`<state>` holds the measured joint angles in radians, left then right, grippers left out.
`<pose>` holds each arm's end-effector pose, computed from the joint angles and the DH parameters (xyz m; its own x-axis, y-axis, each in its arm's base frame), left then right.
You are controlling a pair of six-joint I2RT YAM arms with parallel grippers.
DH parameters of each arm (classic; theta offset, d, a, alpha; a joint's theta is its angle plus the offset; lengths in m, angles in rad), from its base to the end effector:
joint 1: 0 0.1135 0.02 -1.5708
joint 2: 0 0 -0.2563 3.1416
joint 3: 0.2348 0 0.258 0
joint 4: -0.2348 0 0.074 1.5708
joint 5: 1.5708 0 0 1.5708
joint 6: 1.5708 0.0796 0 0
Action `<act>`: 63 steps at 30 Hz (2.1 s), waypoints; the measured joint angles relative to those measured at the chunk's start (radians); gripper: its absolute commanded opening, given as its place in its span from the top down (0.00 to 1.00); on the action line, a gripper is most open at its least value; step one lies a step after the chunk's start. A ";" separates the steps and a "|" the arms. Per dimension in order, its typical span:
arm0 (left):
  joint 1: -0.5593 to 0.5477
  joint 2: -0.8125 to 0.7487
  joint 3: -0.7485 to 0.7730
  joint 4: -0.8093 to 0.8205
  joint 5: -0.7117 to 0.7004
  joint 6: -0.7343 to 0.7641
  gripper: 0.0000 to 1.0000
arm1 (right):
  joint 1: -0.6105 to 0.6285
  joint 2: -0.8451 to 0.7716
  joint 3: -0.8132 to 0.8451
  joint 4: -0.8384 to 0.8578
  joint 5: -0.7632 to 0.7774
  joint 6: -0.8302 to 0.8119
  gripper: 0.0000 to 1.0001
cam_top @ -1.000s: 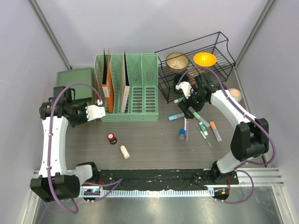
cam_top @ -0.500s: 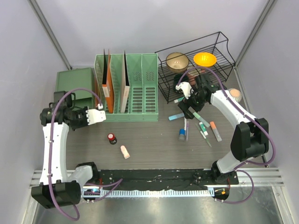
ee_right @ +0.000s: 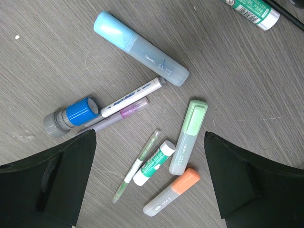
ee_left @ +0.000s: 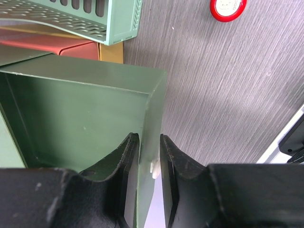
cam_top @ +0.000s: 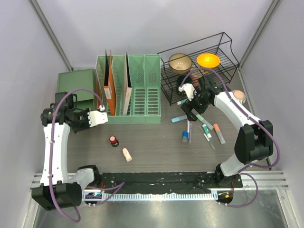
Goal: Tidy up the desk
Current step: Open the drawer in the storage box.
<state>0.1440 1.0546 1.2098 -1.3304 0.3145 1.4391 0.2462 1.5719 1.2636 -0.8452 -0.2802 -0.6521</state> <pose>0.1914 0.0029 0.2964 -0.1382 0.9325 -0.3336 0.9029 0.2571 0.3445 0.3230 0.1039 0.2133 -0.4966 -0.7261 -0.4756 -0.8106 0.5839 -0.0450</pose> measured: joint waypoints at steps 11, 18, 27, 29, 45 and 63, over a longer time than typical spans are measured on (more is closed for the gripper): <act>0.000 0.035 0.034 -0.006 0.008 -0.018 0.68 | 0.000 0.000 -0.005 0.000 0.000 0.000 0.01; 0.000 0.045 0.043 -0.008 0.008 -0.020 0.67 | 0.000 0.000 -0.018 0.000 0.000 0.000 0.00; 0.000 0.058 0.090 -0.013 0.008 -0.023 0.66 | 0.000 0.000 -0.022 0.001 -0.002 0.000 0.00; 0.000 0.063 0.094 -0.013 0.008 -0.023 0.66 | 0.000 0.000 -0.024 0.001 -0.003 0.000 0.00; 0.000 0.074 0.094 -0.014 -0.002 -0.023 0.66 | -0.005 0.000 -0.030 0.007 -0.002 0.016 0.01; -0.001 0.074 0.091 -0.014 -0.027 -0.029 0.62 | -0.015 -0.008 -0.038 0.016 0.055 0.071 0.00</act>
<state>0.1432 1.1286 1.3006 -1.3441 0.2878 1.4097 0.2310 1.5639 1.2255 -0.8295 -0.2253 -0.5808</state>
